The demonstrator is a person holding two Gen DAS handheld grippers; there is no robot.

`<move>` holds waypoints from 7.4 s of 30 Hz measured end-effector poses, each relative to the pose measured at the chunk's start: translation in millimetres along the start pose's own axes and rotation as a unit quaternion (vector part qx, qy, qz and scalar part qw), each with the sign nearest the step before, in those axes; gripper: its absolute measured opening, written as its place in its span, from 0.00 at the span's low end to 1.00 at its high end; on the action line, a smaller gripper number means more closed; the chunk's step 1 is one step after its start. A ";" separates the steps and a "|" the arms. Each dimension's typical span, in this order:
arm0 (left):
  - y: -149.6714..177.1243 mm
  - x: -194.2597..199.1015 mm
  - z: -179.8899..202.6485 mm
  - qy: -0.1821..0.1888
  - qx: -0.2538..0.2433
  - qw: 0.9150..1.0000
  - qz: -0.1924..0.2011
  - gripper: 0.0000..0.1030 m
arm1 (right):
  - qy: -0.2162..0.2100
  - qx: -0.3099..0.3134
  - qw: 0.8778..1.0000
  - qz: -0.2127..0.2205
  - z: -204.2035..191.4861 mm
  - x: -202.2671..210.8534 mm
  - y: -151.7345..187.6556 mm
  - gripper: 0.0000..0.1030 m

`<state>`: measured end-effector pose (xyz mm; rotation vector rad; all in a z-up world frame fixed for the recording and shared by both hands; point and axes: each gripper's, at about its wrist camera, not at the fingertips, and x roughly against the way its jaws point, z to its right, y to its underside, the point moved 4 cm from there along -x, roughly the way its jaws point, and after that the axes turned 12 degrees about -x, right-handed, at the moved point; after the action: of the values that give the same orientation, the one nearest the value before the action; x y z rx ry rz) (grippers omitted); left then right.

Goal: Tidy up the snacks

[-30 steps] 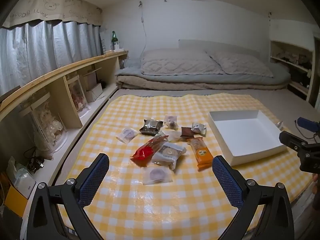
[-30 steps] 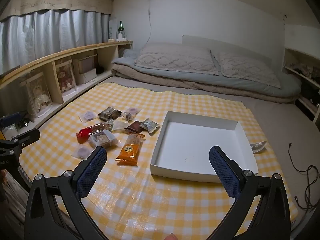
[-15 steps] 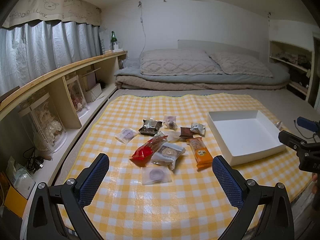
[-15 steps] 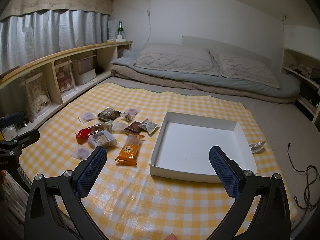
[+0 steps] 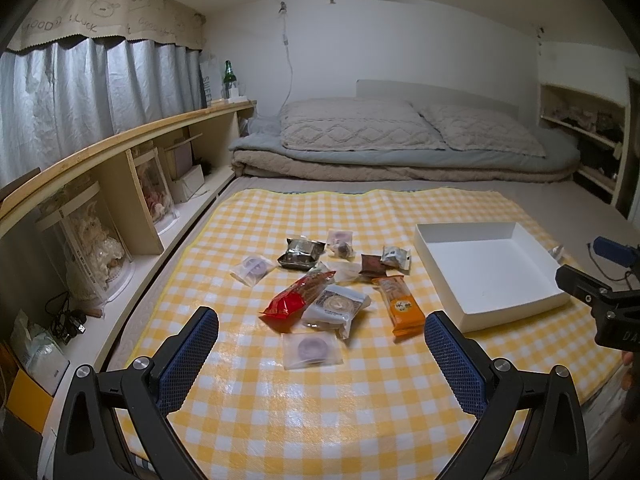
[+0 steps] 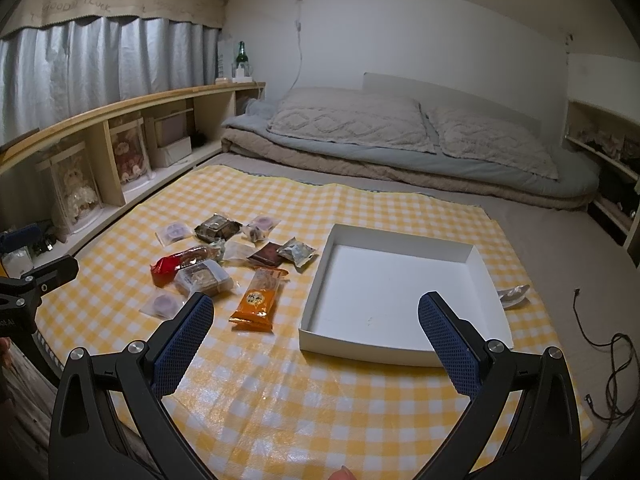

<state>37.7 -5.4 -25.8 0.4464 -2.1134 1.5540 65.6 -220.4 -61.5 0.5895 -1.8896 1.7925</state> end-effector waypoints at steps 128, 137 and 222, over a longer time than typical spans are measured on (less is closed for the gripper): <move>-67.0 -453.8 -68.6 0.192 -0.043 0.914 -0.356 0.32 | 0.020 -0.065 0.895 -0.441 -61.0 -285.1 41.8 0.35; -98.2 -414.1 -70.6 0.143 0.023 0.943 -0.298 0.32 | -0.022 -0.062 0.925 -0.375 -48.3 -249.7 -9.8 0.34; -196.4 -498.4 144.9 0.230 0.081 0.941 -0.235 0.90 | 0.103 -0.218 0.932 -0.271 169.2 -281.1 -77.7 0.85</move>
<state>529.1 -212.3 -179.5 0.5341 -1.4065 1.3838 329.8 -396.3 -175.2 0.6462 -1.6872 1.0026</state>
